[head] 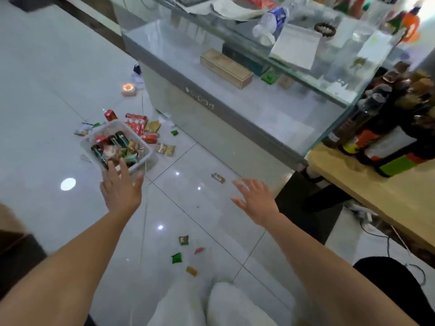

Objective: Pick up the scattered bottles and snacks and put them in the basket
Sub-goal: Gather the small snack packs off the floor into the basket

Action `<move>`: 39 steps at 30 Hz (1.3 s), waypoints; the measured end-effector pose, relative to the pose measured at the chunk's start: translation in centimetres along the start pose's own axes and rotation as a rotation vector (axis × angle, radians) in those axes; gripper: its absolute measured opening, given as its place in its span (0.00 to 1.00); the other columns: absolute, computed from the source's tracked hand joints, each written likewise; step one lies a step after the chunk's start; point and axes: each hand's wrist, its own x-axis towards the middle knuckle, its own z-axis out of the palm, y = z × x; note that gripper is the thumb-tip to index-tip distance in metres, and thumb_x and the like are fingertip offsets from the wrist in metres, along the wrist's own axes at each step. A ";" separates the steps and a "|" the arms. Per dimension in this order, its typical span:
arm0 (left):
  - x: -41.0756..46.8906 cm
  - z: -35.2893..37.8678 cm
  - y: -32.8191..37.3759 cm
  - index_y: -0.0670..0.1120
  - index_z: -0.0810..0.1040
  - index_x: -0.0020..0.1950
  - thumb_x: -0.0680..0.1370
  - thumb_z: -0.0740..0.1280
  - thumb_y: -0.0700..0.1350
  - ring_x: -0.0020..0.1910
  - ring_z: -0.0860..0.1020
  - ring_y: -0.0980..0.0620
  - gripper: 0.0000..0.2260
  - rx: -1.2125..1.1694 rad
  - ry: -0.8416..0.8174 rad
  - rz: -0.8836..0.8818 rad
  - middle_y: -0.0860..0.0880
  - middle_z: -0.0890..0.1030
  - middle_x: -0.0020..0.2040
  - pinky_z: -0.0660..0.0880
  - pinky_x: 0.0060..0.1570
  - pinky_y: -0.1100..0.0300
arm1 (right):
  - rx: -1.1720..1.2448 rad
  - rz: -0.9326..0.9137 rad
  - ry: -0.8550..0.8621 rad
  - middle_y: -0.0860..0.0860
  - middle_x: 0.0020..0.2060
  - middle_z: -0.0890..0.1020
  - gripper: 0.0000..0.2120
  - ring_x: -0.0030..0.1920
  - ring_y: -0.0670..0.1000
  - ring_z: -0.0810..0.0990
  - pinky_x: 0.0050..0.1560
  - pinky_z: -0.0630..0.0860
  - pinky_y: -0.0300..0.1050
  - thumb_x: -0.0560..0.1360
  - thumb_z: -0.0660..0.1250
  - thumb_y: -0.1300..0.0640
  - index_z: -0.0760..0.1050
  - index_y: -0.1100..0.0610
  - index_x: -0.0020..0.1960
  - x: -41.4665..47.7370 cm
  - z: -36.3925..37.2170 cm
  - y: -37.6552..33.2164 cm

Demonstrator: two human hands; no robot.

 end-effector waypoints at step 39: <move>1.0 60.2 -23.8 0.55 0.44 0.78 0.78 0.43 0.64 0.77 0.42 0.46 0.30 0.511 0.080 0.667 0.47 0.41 0.78 0.44 0.75 0.48 | 0.079 -0.391 -0.060 0.61 0.74 0.56 0.53 0.75 0.61 0.55 0.67 0.56 0.72 0.60 0.56 0.21 0.57 0.52 0.76 12.6 76.0 -7.3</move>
